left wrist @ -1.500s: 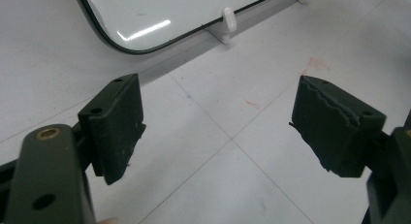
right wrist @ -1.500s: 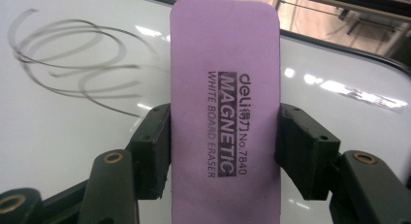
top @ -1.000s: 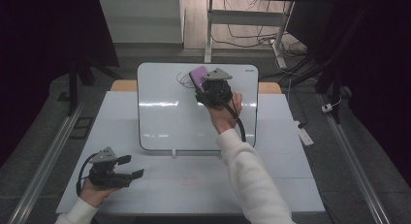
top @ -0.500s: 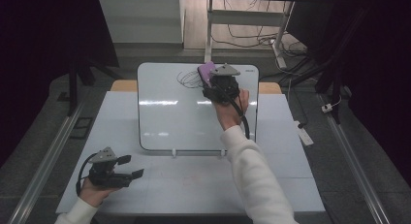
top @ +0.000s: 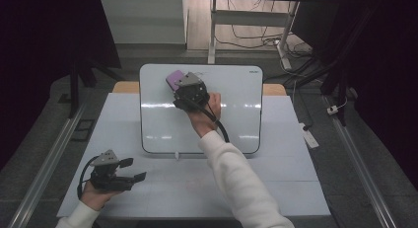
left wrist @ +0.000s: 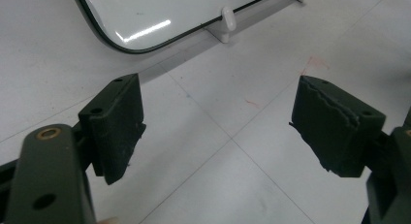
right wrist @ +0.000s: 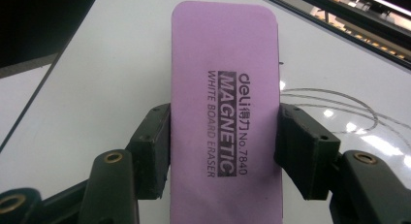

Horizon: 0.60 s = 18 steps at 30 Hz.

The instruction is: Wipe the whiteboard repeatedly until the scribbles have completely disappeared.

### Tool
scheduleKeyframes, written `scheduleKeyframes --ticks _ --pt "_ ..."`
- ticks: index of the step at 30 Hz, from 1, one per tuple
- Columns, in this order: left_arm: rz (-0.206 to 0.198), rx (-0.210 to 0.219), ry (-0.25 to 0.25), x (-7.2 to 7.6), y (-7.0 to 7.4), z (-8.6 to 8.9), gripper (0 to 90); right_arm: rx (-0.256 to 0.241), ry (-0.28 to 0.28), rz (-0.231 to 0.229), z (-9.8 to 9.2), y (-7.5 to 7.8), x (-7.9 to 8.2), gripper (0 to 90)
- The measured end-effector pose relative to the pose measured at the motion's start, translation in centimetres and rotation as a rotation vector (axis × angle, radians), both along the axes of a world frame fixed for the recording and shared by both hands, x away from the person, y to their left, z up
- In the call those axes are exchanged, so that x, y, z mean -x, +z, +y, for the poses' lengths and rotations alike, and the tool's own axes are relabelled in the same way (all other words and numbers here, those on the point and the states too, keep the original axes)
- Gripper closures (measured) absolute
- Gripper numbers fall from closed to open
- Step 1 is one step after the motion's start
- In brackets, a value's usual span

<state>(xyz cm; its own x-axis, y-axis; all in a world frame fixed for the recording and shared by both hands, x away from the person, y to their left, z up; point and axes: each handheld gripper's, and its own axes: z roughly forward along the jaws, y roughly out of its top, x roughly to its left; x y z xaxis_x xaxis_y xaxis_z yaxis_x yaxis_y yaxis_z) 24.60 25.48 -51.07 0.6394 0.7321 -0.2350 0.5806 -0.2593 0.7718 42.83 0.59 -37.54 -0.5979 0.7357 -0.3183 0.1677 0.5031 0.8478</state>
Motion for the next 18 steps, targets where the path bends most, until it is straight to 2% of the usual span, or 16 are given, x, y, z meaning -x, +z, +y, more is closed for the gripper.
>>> scheduleKeyframes --ticks 2,3,5,8,9,10,13,16,18 --pt "0.001 0.001 0.000 0.0 0.0 0.0 20.3 -0.041 0.006 0.029 -1.0 0.3 -0.3 40.6" --pt "0.001 0.000 -0.001 0.0 0.0 0.0 20.3 -0.038 -0.009 0.027 -1.5 0.6 -0.3 40.6" --pt "0.002 -0.001 -0.003 -0.1 0.0 0.0 20.3 -0.026 -0.053 0.007 -3.0 1.0 -0.6 40.7" --pt "0.002 -0.003 -0.004 0.0 0.0 -0.1 20.3 -0.062 -0.119 0.009 -6.0 1.7 -1.3 40.7" --pt "0.002 -0.003 -0.004 0.0 0.0 -0.1 20.3 -0.062 -0.119 0.009 -6.0 1.7 -1.3 40.7" --pt "-0.001 -0.005 -0.006 -0.1 0.0 -0.1 20.3 -0.069 -0.163 0.001 -7.8 2.1 -1.6 40.7" --pt "0.000 -0.005 -0.005 -0.1 0.0 -0.1 20.3 -0.086 -0.207 -0.007 -9.8 2.4 -2.0 40.7" --pt "-0.002 -0.007 -0.005 -0.1 0.0 -0.2 20.3 -0.102 -0.210 0.001 -10.1 2.4 -2.1 40.7" --pt "0.001 -0.006 -0.005 -0.1 0.0 -0.2 20.3 -0.078 -0.207 -0.010 -8.8 2.4 -2.1 40.7"
